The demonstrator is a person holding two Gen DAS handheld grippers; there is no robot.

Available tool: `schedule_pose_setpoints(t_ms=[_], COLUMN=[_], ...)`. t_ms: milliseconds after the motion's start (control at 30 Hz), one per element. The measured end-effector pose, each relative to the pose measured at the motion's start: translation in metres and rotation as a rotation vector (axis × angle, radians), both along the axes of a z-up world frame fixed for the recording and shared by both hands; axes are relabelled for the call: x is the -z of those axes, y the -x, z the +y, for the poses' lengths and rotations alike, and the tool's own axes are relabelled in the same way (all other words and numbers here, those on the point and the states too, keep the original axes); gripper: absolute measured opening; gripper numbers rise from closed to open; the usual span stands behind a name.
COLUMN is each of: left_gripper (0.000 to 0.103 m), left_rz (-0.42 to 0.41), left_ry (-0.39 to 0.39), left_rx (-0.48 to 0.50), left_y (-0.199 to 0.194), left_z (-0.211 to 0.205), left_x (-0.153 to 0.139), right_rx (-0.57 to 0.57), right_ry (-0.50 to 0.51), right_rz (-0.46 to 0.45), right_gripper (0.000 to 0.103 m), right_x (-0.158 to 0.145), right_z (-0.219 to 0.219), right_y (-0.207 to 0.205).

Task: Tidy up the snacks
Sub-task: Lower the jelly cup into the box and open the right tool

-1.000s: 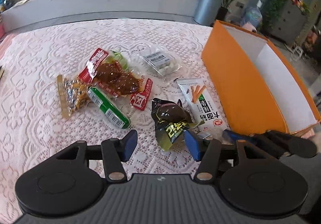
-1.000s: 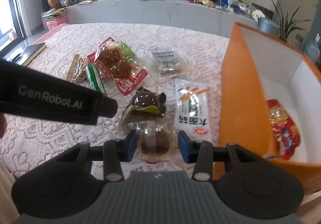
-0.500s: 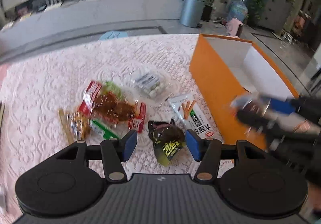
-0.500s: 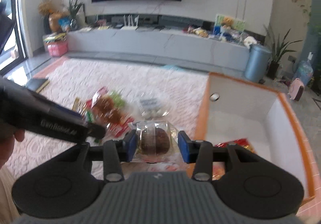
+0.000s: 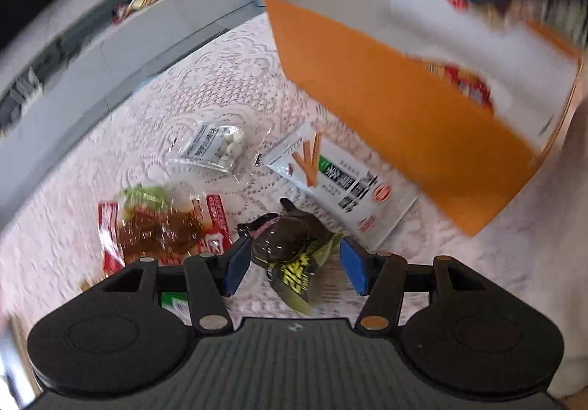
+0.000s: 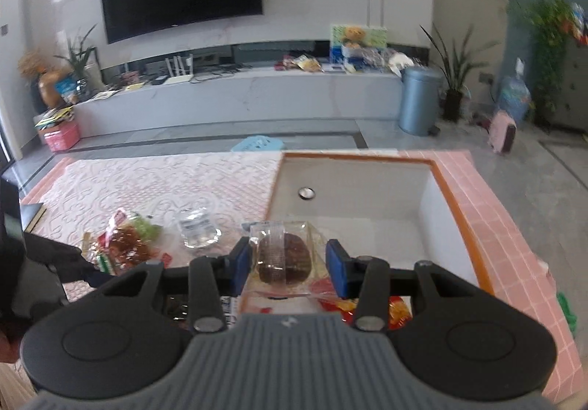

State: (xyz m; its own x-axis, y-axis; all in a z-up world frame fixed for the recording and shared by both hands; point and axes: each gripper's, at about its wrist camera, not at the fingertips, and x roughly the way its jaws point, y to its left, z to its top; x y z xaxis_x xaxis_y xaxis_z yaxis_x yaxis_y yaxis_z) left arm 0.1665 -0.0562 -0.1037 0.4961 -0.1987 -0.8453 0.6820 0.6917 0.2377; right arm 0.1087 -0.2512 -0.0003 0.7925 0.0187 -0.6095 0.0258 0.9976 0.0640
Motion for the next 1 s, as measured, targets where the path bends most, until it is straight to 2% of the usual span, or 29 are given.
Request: schedule_pose_setpoints(t_ms=[233,300,400,600,667,733,800,900,1000], left_gripper=[0.067,0.067,0.067,0.059,0.054,0.043,0.043,0.042,0.042], left_rz=[-0.108,-0.131,-0.122,-0.063,-0.055,-0.047,-0.05,-0.033,-0.028], left_ry=[-0.165,-0.188,-0.21,-0.187,-0.178,-0.184,-0.192,-0.167,-0.127], left_rx=[0.098,0.109,0.125,0.103,0.098,0.098,0.089,0.062,0.014], left_y=[0.004,0.003,-0.003,-0.017,-0.022,-0.024,-0.027,-0.031,-0.034], left_z=[-0.024,-0.027,-0.031,-0.029,-0.027,-0.028,-0.028,-0.026,-0.021], left_x=[0.029,0.035,0.041,0.043,0.043,0.043,0.043,0.04,0.034], right_rx=[0.072,0.082,0.089,0.154,0.176,0.209,0.242,0.233,0.186], right_ry=[-0.099,-0.149,-0.209,-0.354,-0.356,-0.36,-0.366,-0.366,-0.294], right_rz=[0.117,0.157,0.201,0.321,0.35,0.38,0.412,0.448,0.5], right_gripper=[0.043,0.043,0.043,0.043,0.043,0.043,0.043,0.043,0.043], right_x=[0.026,0.035,0.045,0.067,0.072,0.076,0.076,0.073,0.071], right_z=[-0.035,-0.044,-0.053,-0.08,-0.086,-0.093,-0.099,-0.106,-0.106], right_y=[-0.024,-0.032,-0.042,-0.064,-0.071,-0.071,-0.071,-0.068,-0.071])
